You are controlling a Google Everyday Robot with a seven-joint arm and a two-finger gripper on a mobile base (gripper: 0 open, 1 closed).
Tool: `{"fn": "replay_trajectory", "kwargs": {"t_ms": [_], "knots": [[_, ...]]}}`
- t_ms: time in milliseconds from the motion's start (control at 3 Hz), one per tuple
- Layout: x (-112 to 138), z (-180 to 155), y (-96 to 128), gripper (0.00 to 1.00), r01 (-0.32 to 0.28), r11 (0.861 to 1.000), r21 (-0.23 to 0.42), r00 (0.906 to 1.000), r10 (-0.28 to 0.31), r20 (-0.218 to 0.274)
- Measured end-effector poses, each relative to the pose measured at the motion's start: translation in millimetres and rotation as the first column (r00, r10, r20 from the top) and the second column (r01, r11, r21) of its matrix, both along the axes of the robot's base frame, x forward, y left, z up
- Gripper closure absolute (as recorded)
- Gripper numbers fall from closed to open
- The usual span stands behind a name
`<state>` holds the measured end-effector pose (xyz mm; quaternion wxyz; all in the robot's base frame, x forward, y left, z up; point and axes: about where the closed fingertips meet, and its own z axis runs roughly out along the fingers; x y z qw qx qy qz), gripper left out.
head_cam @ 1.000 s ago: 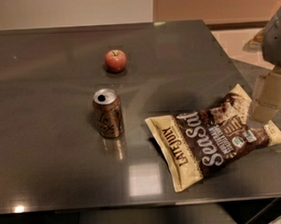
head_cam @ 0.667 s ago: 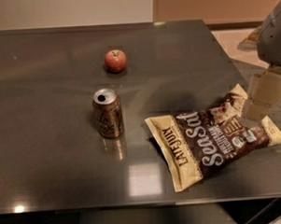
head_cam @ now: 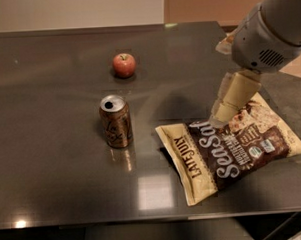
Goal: Pick orange can
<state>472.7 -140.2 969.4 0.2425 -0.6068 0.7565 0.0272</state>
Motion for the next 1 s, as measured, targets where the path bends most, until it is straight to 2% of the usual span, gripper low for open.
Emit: {"fn": "replay_trajectory", "kwargs": {"t_ms": [333,1000], "knots": [[15.5,-10.1,36.9,0.0,0.027,0.996,0.08,0.9996,-0.027,0.004],[24.1,-26.7,116.5,0.0,0.04,0.977,0.208,0.9992,-0.04,-0.006]]}}
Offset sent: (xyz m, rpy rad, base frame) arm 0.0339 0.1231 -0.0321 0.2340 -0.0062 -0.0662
